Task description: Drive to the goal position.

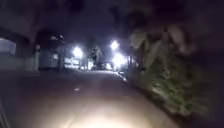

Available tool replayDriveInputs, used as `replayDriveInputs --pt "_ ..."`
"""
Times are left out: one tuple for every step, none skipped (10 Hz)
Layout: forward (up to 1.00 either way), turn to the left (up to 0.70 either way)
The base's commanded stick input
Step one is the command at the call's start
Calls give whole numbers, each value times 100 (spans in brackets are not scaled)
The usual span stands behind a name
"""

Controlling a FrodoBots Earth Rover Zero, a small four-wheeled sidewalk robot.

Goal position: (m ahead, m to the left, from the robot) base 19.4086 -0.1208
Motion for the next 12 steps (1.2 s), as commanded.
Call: replayDriveInputs --pt "70 0" --pt "70 0" --pt "70 0" --pt "70 0" --pt "70 0" --pt "70 0" --pt "70 0" --pt "70 0" --pt "70 0" --pt "70 0" --pt "70 0" --pt "70 0"
